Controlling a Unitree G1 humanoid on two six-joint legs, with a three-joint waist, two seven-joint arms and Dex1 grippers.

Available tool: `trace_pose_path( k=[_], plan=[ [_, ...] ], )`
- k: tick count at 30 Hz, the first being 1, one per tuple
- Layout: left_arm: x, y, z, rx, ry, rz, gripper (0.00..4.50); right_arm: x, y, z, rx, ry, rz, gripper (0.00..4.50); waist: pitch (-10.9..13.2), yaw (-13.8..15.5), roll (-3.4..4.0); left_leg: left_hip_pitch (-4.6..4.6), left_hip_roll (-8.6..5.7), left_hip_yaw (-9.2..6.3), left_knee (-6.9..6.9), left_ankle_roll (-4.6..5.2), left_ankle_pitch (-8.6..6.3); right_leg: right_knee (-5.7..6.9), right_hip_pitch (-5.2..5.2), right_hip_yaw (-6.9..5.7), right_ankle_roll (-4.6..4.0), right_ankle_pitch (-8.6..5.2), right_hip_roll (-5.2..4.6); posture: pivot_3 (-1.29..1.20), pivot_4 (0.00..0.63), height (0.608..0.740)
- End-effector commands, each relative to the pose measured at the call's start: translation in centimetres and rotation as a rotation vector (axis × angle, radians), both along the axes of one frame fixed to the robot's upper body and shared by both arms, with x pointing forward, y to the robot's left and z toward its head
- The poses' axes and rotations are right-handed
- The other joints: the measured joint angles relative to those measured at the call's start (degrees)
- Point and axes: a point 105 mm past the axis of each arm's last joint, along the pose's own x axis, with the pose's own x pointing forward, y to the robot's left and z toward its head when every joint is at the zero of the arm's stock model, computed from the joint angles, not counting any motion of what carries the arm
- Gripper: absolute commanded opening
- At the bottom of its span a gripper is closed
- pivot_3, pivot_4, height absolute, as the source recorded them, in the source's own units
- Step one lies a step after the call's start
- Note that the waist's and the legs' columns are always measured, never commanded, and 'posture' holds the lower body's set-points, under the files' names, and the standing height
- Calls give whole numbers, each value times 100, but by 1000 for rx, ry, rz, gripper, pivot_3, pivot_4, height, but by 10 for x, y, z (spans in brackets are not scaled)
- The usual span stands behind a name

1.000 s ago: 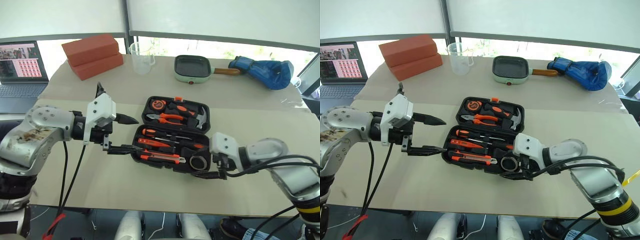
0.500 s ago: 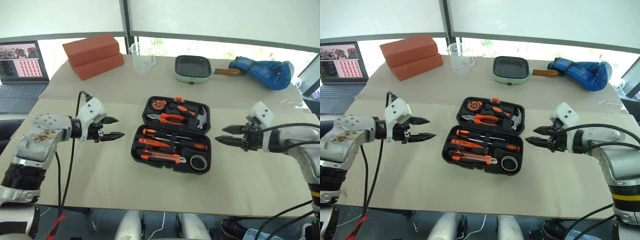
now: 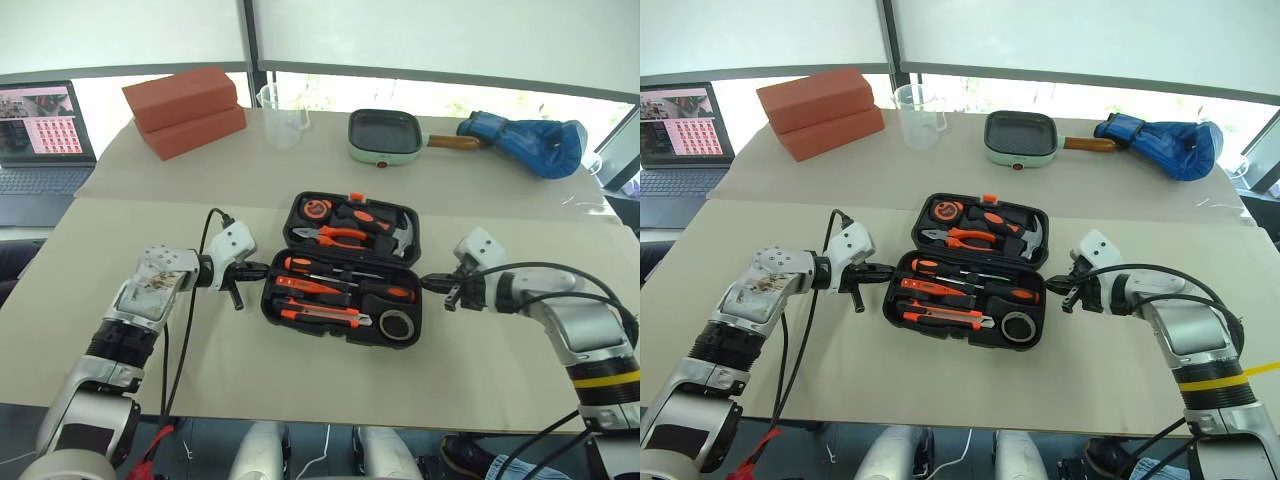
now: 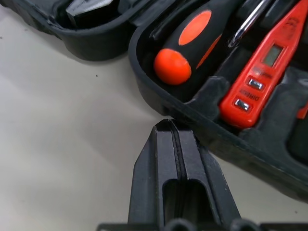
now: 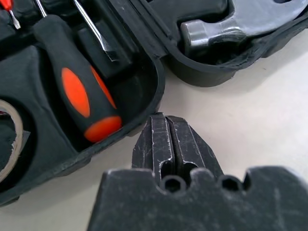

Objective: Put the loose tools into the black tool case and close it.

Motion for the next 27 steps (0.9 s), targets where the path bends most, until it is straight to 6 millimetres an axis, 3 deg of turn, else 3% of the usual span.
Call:
trace_pose_path(
  k=[1, 7, 15, 19, 23, 25, 27],
  plan=[
    [-5, -11, 14, -43, -17, -70, 26, -10, 22, 13, 25, -53, 133, 0, 0, -8, 0, 0, 0, -2, 0, 0, 0, 0, 0, 0, 0, 0, 0, 0, 150, 740],
    [-52, -25, 16, -108, 101, -266, 26, -37, 27, 7, 41, -15, 238, 0, 0, -36, 1, -2, 3, -27, -8, 4, -3, 5, 1, -1, 0, 0, -1, 0, 150, 740],
    [-84, -18, 4, -71, 178, -300, 26, -73, 27, -1, 29, 43, 320, 0, 0, 21, 0, -6, 2, -30, -6, 11, -7, -10, 3, -4, 3, 0, -4, 0, 150, 740],
    [-88, -12, 0, -62, 182, -254, 26, -82, 24, -2, 18, 49, 316, 0, 0, 20, 0, -1, 3, -30, -5, 11, -7, -13, 4, -4, 2, 0, -3, 0, 150, 740],
    [-73, 2, -5, -44, 164, -89, 26, -55, -9, 0, -58, 20, 66, 0, 0, 40, 0, 3, 1, -30, 6, 10, -6, -7, 11, -2, 3, 0, -5, 0, 150, 740],
    [-67, 17, -5, -42, 182, -8, 526, -56, -14, 6, -39, 32, 48, 0, 0, 51, 0, 3, 0, -31, 16, 10, -5, -1, 14, -3, 3, 0, -5, 0, 150, 740],
    [-63, 32, 0, -55, 210, 58, 1213, -60, -17, 11, -23, 53, 53, 610, 0, 42, 0, 4, 0, -32, 17, 11, -5, 0, 15, -3, 3, 0, -5, 0, 150, 740]
  ],
)
